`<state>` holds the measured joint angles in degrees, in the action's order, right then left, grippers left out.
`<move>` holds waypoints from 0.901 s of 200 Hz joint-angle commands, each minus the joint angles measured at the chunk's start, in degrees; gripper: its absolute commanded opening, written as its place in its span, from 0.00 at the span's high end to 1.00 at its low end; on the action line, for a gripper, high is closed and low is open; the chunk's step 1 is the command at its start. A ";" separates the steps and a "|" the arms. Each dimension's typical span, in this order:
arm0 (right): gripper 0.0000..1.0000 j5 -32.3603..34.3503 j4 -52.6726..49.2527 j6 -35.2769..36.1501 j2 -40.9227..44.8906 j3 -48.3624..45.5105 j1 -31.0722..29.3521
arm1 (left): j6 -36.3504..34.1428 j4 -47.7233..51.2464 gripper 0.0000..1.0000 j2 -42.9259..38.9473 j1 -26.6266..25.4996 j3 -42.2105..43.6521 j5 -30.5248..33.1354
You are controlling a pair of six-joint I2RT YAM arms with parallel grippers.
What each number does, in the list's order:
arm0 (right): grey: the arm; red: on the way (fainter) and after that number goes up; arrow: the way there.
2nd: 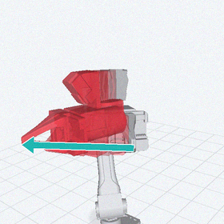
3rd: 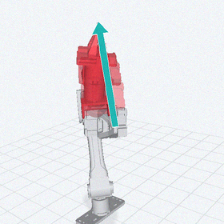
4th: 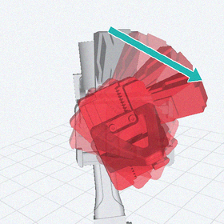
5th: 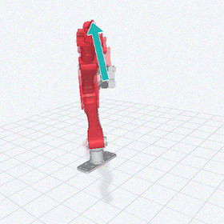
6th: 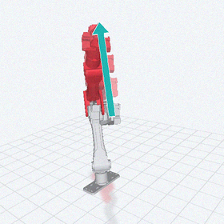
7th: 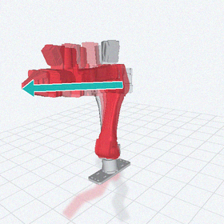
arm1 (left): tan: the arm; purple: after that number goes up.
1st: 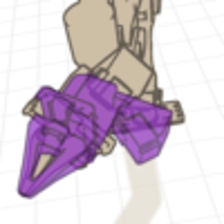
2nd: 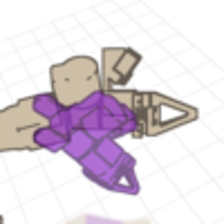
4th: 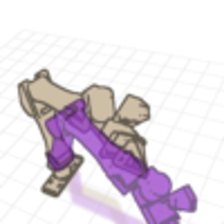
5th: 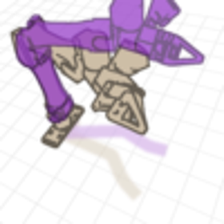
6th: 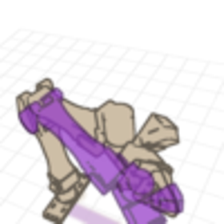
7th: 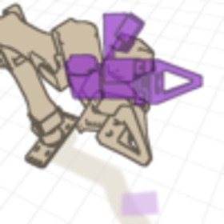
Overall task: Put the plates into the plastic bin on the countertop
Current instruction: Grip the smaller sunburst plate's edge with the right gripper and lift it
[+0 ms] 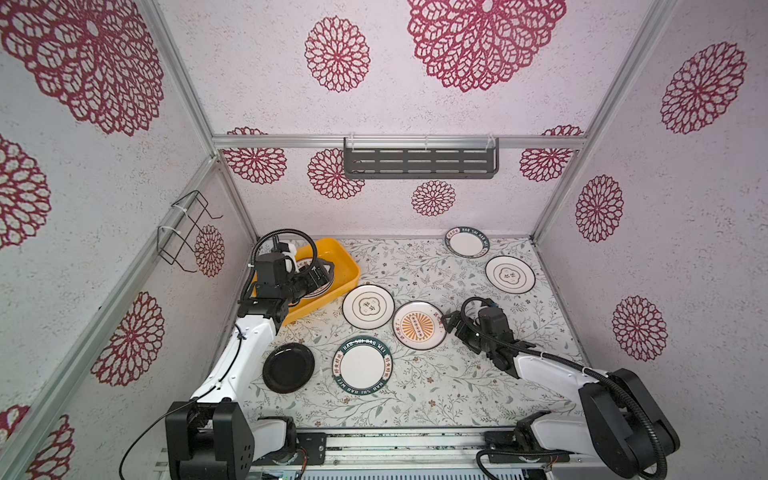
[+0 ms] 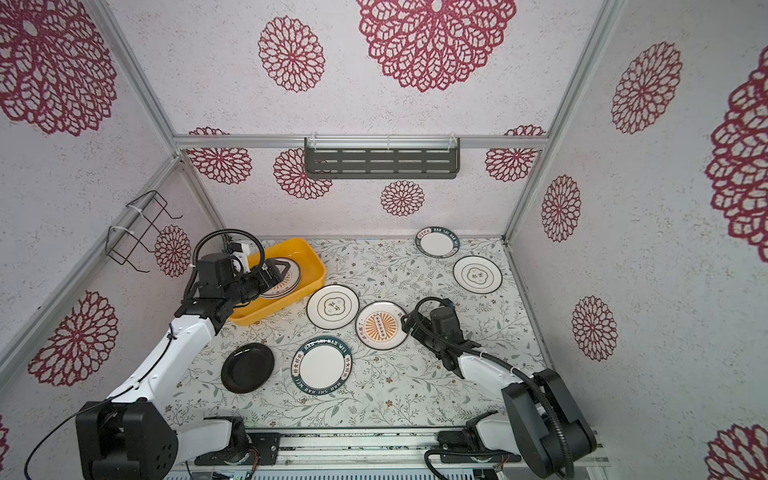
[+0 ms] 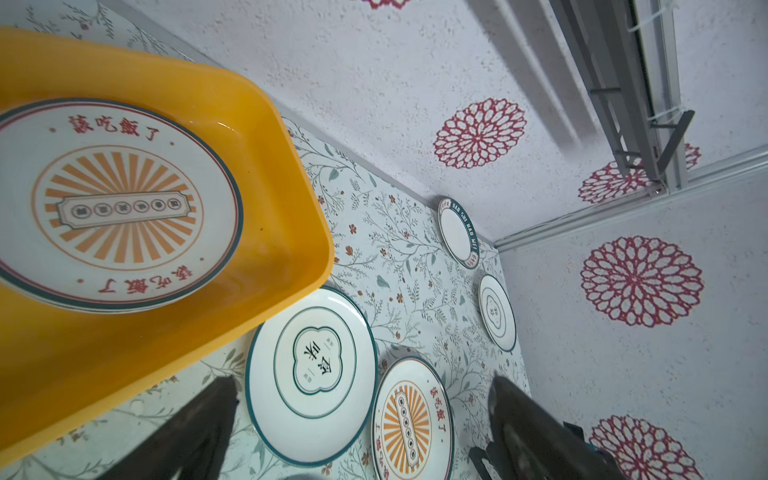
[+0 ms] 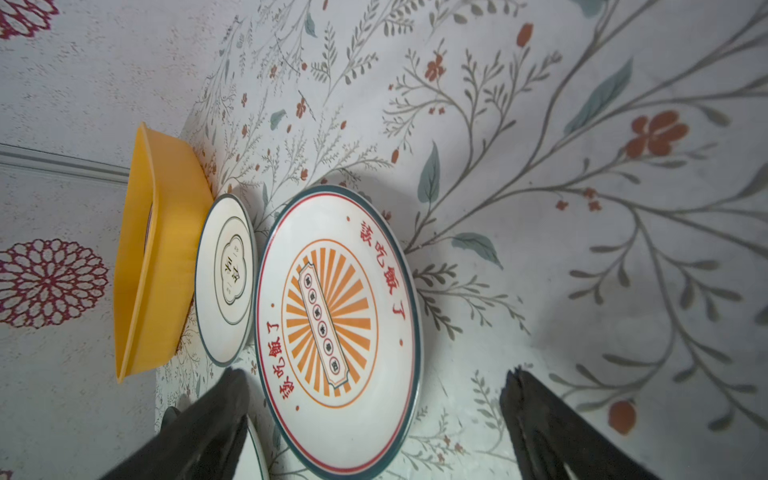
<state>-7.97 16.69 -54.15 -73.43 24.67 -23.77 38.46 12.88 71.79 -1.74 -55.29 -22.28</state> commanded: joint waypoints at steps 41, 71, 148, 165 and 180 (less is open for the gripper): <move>0.09 -8.46 16.07 -3.38 -6.68 -3.92 0.30 | -3.24 0.86 0.03 -1.94 -7.58 1.15 -2.66; 0.21 -12.17 21.09 -4.84 -12.33 -3.77 0.29 | -2.82 1.34 0.03 -1.83 -10.63 0.71 0.40; 0.60 -7.85 24.66 -8.20 -16.27 -5.33 0.30 | -2.44 2.62 0.03 -2.51 -12.37 0.02 3.64; 0.66 -8.09 24.80 -8.25 -17.21 -4.89 0.28 | -2.99 2.83 0.03 -2.38 -12.41 -0.45 3.74; 0.80 -8.29 25.04 -8.49 -18.05 -4.63 0.28 | -3.54 2.91 0.03 -2.05 -12.41 -1.02 3.98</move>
<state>-17.02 41.34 -61.49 -89.93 19.99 -23.66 36.53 15.38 70.61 -13.78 -54.48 -19.46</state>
